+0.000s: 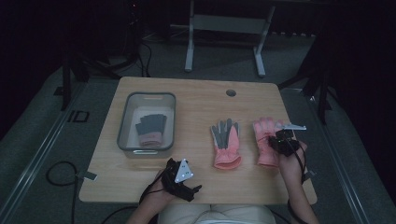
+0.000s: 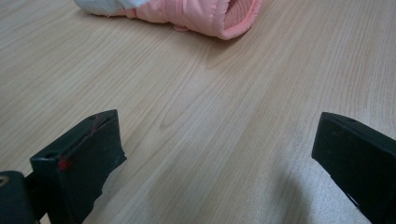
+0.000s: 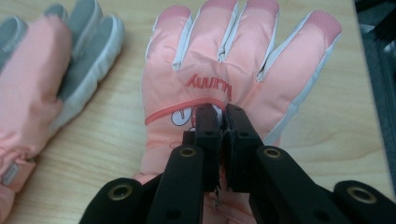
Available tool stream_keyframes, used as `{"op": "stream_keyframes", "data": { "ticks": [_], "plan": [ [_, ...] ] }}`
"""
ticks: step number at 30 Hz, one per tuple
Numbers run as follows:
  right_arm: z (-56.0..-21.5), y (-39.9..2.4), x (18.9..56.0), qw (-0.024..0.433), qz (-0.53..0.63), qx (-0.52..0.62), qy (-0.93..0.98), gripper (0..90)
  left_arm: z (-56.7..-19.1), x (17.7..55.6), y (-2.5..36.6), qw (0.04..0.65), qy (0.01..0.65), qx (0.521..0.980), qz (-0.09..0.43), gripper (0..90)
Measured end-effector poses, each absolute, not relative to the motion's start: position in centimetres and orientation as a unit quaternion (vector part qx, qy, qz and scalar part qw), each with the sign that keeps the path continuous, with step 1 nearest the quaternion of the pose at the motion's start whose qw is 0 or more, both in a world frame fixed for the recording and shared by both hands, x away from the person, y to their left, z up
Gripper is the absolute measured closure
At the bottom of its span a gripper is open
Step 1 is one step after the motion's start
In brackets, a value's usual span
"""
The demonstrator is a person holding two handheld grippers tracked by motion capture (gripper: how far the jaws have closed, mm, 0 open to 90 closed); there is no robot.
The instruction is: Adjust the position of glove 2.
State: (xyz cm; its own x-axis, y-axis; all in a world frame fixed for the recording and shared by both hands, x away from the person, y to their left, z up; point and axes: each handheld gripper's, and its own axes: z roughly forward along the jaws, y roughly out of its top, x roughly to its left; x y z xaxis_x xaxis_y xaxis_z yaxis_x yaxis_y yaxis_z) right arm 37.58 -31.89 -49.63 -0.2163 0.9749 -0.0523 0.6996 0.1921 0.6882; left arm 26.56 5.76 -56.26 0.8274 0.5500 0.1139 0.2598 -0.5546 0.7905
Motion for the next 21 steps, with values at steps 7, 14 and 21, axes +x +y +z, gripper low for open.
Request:
{"op": "stream_keyframes", "data": {
  "ticks": [7,14,21],
  "plan": [
    [-51.0,-32.1,38.2,0.251,0.264,0.576,0.732,84.2,-56.3,26.6,5.8,0.411,0.235,0.863,0.176,1.4],
    [-51.8,-32.4,38.4,0.242,0.263,0.576,0.735,81.5,-56.3,26.6,5.8,0.412,0.233,0.864,0.174,1.4],
    [-50.6,-32.4,38.1,0.230,0.285,0.544,0.755,69.9,-56.3,26.6,5.8,0.410,0.232,0.865,0.172,1.4]
  ]
}}
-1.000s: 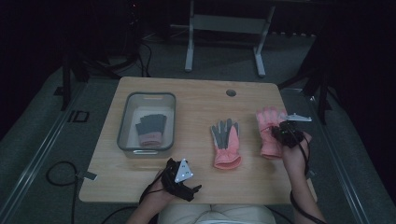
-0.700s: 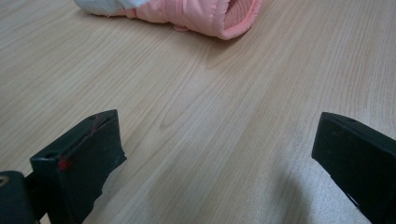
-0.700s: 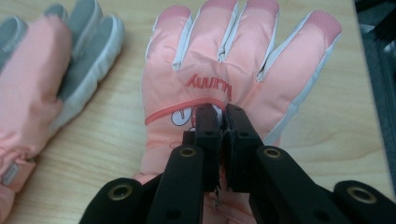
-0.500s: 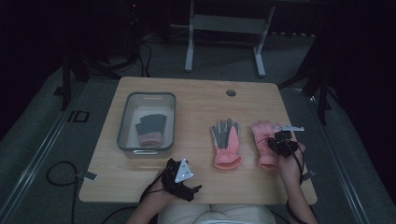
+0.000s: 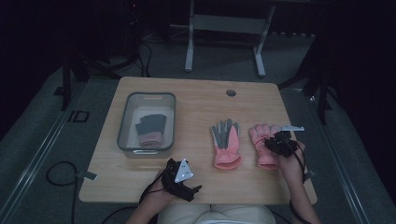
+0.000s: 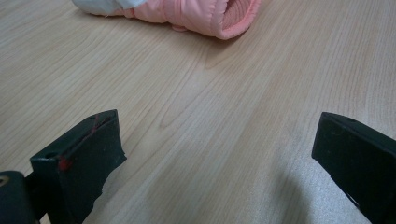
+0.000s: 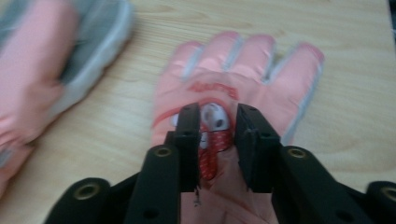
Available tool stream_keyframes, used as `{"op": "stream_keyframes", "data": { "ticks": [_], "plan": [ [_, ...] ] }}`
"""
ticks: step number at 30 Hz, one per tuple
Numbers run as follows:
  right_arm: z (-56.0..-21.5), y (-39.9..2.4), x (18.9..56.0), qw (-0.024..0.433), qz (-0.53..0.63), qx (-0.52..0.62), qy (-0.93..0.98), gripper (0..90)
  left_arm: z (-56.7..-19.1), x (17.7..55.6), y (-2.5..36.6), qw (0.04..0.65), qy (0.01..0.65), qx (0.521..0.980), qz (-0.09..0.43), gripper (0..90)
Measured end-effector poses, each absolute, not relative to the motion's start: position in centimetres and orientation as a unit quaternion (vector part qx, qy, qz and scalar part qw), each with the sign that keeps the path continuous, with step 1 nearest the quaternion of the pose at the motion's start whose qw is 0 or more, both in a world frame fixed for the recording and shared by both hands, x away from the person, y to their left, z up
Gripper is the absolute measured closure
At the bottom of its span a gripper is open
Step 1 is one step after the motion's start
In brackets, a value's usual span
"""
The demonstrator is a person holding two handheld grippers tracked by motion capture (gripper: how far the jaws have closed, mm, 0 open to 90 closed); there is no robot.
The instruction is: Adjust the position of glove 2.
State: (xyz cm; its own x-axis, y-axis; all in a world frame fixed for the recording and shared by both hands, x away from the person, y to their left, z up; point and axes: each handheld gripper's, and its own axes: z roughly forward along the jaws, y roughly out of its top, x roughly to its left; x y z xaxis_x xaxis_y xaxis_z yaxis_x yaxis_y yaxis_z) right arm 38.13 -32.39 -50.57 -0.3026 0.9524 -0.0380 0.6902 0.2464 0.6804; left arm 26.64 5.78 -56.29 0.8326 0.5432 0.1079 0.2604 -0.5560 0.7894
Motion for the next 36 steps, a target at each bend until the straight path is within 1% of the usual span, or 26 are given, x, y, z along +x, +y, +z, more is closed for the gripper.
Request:
{"op": "stream_keyframes", "data": {
  "ticks": [3,5,9,11,15,17,21,25,28,32,33,34,36],
  "plan": [
    [-49.6,-32.6,37.7,0.229,0.307,0.491,0.782,66.8,-56.3,26.6,5.8,0.411,0.232,0.864,0.174,1.4],
    [-49.3,-32.7,37.6,0.235,0.302,0.460,0.801,64.4,-56.3,26.6,5.8,0.410,0.232,0.865,0.174,1.4],
    [-49.2,-33.3,38.0,0.228,0.291,0.435,0.821,66.4,-56.3,26.6,5.7,0.409,0.231,0.865,0.175,1.4],
    [-49.5,-33.6,38.3,0.229,0.285,0.432,0.825,66.2,-56.3,26.6,5.7,0.411,0.233,0.864,0.173,1.4],
    [-50.3,-33.9,38.8,0.222,0.277,0.434,0.828,62.4,-56.3,26.6,5.7,0.411,0.232,0.864,0.174,1.4],
    [-50.9,-33.8,39.0,0.227,0.268,0.435,0.829,61.8,-56.3,26.6,5.7,0.410,0.230,0.865,0.174,1.4],
    [-52.1,-33.6,39.3,0.219,0.260,0.437,0.833,57.0,-56.3,26.6,5.7,0.410,0.230,0.866,0.173,1.4],
    [-52.3,-33.5,39.4,0.210,0.262,0.440,0.833,51.2,-56.3,26.6,5.7,0.411,0.230,0.865,0.173,1.4],
    [-52.3,-33.3,39.3,0.212,0.258,0.435,0.836,50.0,-56.3,26.6,5.7,0.411,0.230,0.865,0.172,1.4],
    [-52.3,-33.1,39.5,0.214,0.248,0.435,0.838,52.2,-56.3,26.7,5.7,0.409,0.229,0.866,0.174,1.4],
    [-52.3,-33.1,39.5,0.213,0.245,0.439,0.838,54.9,-56.3,26.7,5.7,0.408,0.229,0.866,0.173,1.4],
    [-52.3,-33.0,39.6,0.213,0.241,0.443,0.837,61.4,-56.3,26.6,5.7,0.410,0.230,0.866,0.173,1.4],
    [-52.3,-32.8,39.6,0.210,0.239,0.448,0.835,69.1,-56.3,26.6,5.7,0.410,0.229,0.866,0.173,1.4]
  ]
}}
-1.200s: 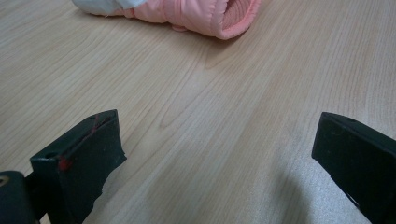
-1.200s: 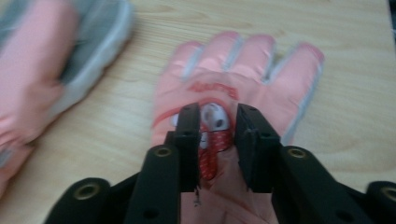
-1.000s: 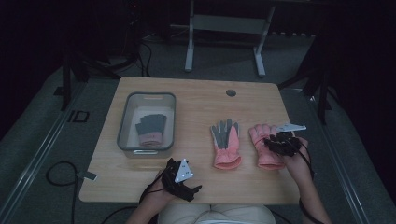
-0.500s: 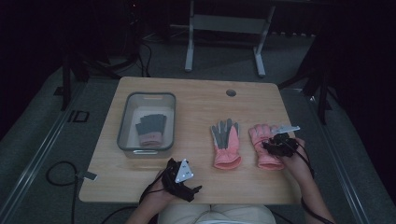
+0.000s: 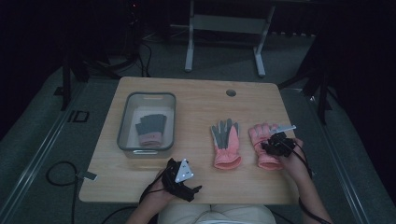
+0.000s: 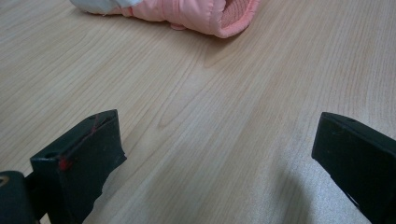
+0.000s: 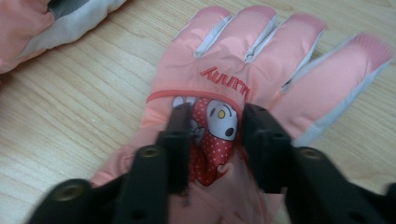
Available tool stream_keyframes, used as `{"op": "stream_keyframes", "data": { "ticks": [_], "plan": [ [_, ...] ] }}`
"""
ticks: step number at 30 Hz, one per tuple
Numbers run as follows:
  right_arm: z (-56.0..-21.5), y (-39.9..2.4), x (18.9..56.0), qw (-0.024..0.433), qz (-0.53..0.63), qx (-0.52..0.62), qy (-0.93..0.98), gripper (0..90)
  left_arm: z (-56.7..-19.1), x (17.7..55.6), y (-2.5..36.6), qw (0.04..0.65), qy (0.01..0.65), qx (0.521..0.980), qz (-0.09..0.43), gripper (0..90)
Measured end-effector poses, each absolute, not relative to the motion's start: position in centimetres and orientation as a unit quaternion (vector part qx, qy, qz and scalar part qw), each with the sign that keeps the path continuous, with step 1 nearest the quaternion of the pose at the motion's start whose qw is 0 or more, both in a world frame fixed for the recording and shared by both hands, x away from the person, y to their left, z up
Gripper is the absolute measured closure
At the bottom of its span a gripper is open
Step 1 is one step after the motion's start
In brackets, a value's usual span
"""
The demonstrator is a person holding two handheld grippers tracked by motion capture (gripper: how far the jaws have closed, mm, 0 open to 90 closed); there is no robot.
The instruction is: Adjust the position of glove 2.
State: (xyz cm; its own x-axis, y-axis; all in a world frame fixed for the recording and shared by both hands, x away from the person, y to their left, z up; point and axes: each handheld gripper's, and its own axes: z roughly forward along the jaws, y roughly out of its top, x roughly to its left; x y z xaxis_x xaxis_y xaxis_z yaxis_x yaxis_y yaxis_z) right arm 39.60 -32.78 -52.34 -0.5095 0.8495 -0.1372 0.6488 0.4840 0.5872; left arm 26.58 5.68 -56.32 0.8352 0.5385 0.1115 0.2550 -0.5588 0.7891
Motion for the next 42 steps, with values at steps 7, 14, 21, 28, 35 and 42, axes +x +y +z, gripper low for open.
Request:
{"op": "stream_keyframes", "data": {
  "ticks": [7,14,21,28,35,42],
  "plan": [
    [-52.0,-32.7,39.6,0.217,0.248,0.480,0.813,83.3,-56.3,26.6,5.7,0.411,0.230,0.865,0.173,1.4],
    [-49.6,-33.1,38.9,0.242,0.267,0.504,0.785,85.1,-56.3,26.6,5.7,0.409,0.230,0.866,0.172,1.4],
    [-45.5,-31.6,37.4,0.269,0.289,0.508,0.766,85.1,-56.3,26.6,5.7,0.411,0.231,0.865,0.171,1.4],
    [-41.5,-29.4,36.2,0.276,0.337,0.502,0.747,85.1,-56.3,26.6,5.7,0.411,0.231,0.865,0.173,1.4],
    [-39.9,-25.3,35.6,0.282,0.354,0.482,0.750,85.1,-56.4,26.5,5.7,0.411,0.233,0.864,0.174,1.4],
    [-40.1,-21.1,35.3,0.268,0.365,0.465,0.761,85.1,-56.3,26.5,5.7,0.411,0.230,0.864,0.177,1.4]
  ]
}}
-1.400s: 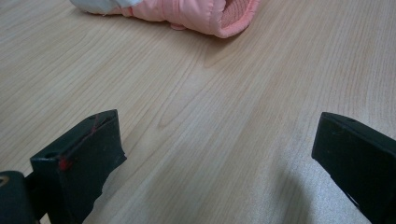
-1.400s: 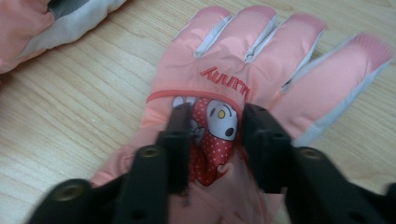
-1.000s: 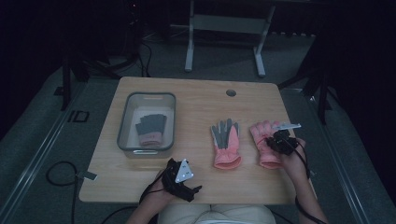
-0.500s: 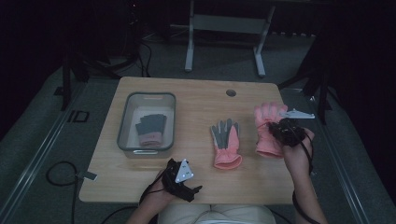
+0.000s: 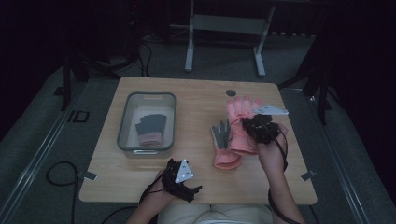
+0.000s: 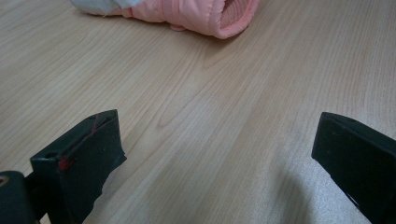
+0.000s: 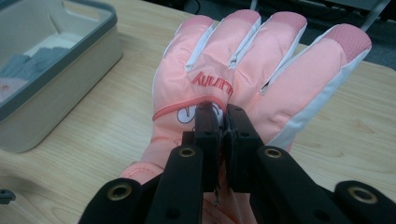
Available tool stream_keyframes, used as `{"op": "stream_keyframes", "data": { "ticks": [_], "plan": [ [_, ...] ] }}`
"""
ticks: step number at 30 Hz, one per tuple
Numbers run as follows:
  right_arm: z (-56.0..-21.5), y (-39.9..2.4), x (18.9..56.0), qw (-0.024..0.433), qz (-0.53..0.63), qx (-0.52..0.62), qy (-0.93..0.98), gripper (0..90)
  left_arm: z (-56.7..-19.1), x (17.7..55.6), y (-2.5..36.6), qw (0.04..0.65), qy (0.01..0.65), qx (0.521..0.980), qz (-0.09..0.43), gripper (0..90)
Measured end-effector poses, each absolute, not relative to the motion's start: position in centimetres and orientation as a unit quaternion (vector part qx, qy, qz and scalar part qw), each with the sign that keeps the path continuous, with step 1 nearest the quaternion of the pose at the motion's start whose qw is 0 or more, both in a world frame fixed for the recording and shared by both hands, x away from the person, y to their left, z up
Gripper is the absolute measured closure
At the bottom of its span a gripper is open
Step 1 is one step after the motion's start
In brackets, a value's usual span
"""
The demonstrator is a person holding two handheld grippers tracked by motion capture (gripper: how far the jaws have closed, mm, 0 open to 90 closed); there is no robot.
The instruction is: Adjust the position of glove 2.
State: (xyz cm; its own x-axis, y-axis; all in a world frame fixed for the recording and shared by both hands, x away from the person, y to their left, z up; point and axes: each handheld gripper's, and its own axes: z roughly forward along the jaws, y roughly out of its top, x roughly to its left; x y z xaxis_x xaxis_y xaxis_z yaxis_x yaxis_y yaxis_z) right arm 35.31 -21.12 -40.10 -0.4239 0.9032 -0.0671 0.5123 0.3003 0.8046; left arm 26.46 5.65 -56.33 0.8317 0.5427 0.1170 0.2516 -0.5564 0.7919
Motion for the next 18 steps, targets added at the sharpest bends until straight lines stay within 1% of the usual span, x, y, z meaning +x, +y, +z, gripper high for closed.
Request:
{"op": "stream_keyframes", "data": {
  "ticks": [3,4,5,9,12,13,15,18],
  "plan": [
    [-40.3,-20.0,35.3,0.280,0.351,0.464,0.764,85.1,-56.3,26.4,5.6,0.413,0.229,0.863,0.178,1.4],
    [-40.8,-18.9,35.2,0.298,0.330,0.462,0.767,85.1,-56.3,26.4,5.6,0.413,0.229,0.863,0.178,1.4],
    [-41.1,-18.5,35.2,0.301,0.323,0.462,0.769,85.1,-56.3,26.4,5.6,0.413,0.230,0.863,0.177,1.4],
    [-42.3,-17.8,35.4,0.293,0.311,0.461,0.778,85.1,-56.3,26.4,5.7,0.414,0.230,0.863,0.176,1.4],
    [-43.9,-17.5,36.1,0.271,0.300,0.469,0.785,85.0,-56.3,26.4,5.7,0.414,0.229,0.864,0.175,1.4],
    [-43.9,-17.5,36.1,0.271,0.300,0.469,0.785,85.0,-56.3,26.4,5.7,0.412,0.229,0.864,0.176,1.4],
    [-45.2,-17.4,36.6,0.261,0.293,0.476,0.787,85.0,-56.3,26.3,5.7,0.414,0.230,0.863,0.174,1.4],
    [-46.0,-17.3,36.8,0.262,0.284,0.477,0.790,84.8,-56.3,26.4,5.7,0.411,0.228,0.865,0.176,1.4]
  ]
}}
